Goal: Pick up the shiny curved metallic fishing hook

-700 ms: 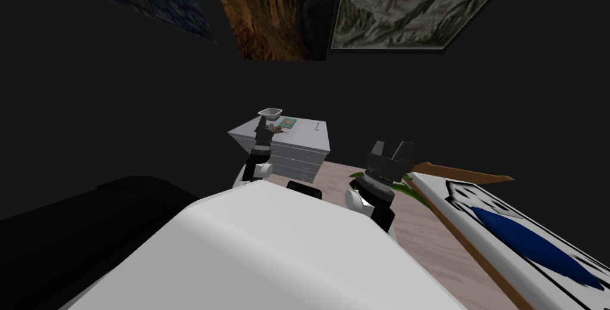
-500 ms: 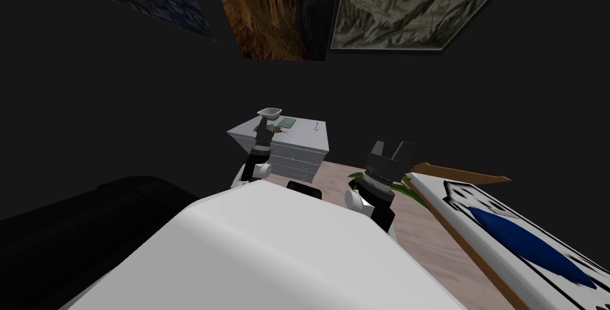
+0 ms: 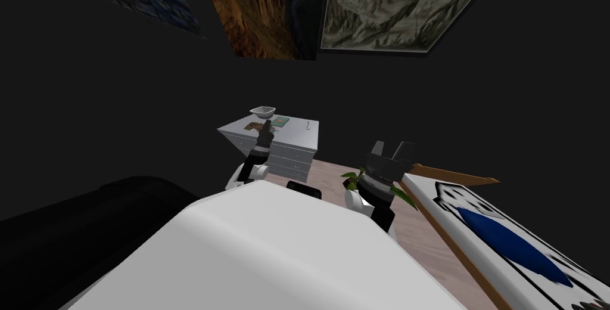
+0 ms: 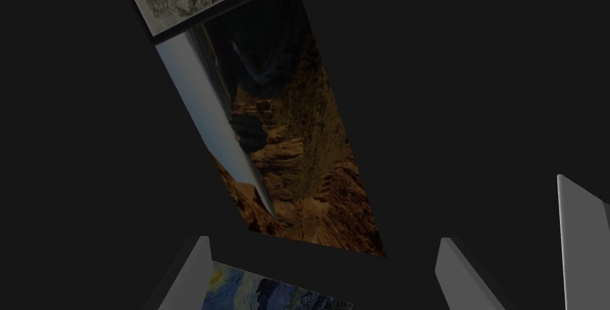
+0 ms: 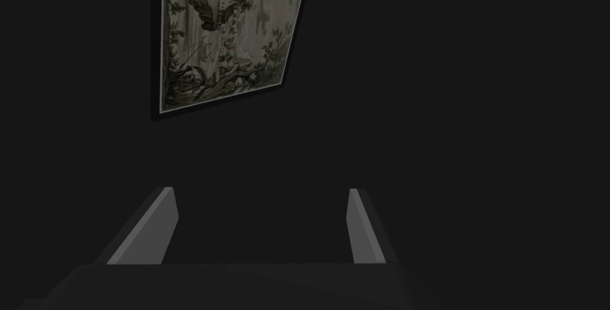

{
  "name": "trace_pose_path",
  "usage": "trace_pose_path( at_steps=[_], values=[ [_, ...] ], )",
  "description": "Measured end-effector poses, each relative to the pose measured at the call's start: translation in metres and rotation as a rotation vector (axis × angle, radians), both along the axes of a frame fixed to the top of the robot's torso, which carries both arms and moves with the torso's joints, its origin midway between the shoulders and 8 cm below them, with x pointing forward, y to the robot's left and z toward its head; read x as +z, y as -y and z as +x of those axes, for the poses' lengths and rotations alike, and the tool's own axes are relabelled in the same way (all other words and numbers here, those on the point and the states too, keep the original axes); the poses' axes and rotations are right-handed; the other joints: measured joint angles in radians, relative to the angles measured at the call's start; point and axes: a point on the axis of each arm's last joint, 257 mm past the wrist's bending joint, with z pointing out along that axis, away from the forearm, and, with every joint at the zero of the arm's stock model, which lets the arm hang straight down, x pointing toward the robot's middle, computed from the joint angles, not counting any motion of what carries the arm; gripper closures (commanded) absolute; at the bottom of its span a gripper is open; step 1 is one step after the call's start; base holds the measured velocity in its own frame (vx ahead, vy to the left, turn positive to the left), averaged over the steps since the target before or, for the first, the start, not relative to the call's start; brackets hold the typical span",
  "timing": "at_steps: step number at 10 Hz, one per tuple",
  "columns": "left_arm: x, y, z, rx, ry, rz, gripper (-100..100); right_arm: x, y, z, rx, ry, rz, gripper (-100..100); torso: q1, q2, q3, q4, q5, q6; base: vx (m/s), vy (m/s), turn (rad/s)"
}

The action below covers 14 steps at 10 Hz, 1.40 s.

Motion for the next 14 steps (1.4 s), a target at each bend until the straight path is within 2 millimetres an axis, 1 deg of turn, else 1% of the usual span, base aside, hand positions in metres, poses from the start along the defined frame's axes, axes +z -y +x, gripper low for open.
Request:
trace_pose_path(
  at_steps=[3, 5, 8, 9, 10, 14],
  values=[
    [-0.02, -0.005, 0.002, 0.024, -0.081, 0.045, -100, 0.0, 0.0, 0.0, 0.0, 0.0, 0.0, 0, -0.004, 0.0, 0.0, 0.0, -0.001, 0.0, 0.024, -0.302, 0.015],
    [-0.029, -0.009, 0.003, 0.035, -0.114, 0.059, -100, 0.0, 0.0, 0.0, 0.0, 0.0, 0.0, 0, 0.002, 0.002, 0.001, 0.0, 0.0, 0.0, 0.034, -0.219, 0.003],
    [-0.043, -0.012, 0.003, 0.057, -0.172, 0.082, -100, 0.0, 0.0, 0.0, 0.0, 0.0, 0.0, 0, 0.002, 0.0, 0.0, 0.0, 0.0, 0.0, 0.036, -0.245, 0.005],
    [-0.051, -0.016, 0.004, 0.068, -0.198, 0.092, -100, 0.0, 0.0, 0.0, 0.0, 0.0, 0.0, 0, 0.0, -0.001, 0.0, 0.0, 0.0, 0.0, 0.012, -0.233, 0.01],
    [-0.054, -0.017, 0.005, 0.073, -0.211, 0.097, -100, 0.0, 0.0, 0.0, 0.0, 0.0, 0.0, 0, 0.002, 0.001, 0.0, 0.0, 0.0, 0.0, -0.001, -0.236, -0.004],
    [-0.079, -0.028, 0.008, 0.119, -0.307, 0.14, -100, 0.0, 0.0, 0.0, 0.0, 0.0, 0.0, 0, -0.003, -0.003, -0.002, -0.001, -0.001, 0.0, 0.057, -0.301, 0.002]
  ],
)
